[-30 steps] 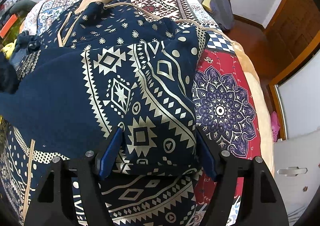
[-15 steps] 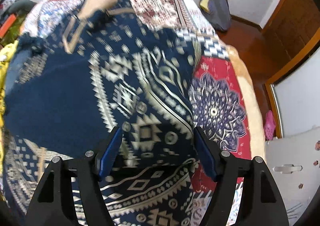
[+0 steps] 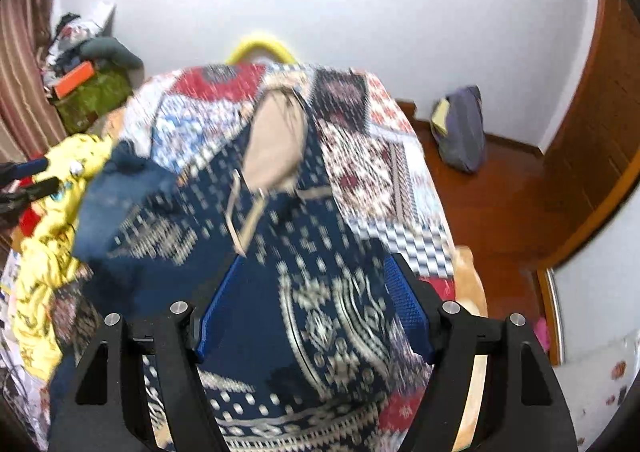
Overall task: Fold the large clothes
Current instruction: 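Grasp the beige-lined hood with both tools and fold it toward the hem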
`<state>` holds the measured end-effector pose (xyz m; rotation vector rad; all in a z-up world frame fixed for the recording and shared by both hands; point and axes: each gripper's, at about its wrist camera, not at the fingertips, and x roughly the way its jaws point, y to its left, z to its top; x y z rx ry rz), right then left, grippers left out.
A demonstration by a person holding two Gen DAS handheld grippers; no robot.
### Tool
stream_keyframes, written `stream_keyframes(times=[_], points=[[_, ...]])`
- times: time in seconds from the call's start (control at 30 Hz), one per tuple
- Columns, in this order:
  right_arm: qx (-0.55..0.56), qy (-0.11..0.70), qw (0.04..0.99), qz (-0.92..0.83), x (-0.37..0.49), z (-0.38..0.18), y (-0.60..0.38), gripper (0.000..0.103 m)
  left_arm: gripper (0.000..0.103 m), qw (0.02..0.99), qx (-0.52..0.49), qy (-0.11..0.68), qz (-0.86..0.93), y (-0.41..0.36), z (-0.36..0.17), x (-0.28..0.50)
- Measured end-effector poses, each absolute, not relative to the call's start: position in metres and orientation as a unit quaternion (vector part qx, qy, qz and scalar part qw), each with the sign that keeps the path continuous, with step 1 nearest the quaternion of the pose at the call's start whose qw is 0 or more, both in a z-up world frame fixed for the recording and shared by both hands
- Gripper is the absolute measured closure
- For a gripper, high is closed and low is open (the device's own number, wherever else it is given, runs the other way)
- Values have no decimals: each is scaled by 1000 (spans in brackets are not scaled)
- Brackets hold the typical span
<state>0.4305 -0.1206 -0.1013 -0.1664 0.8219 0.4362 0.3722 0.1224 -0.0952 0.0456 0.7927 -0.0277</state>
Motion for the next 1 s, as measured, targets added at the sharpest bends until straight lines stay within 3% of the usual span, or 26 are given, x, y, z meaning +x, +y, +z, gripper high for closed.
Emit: stream_keyframes(times=[0.23,0.57,1.0], points=[[-76,407,887,206,492,-118,-93,34,27,920,32,389,-33,95,-107,442],[-53,483,849,209,582,-195,-49,34,27,894,-3,448,-24,94,-188,552],[16,567,804,179,650,-281,-48,35,29,848,-142,510,9,127,-286,626]])
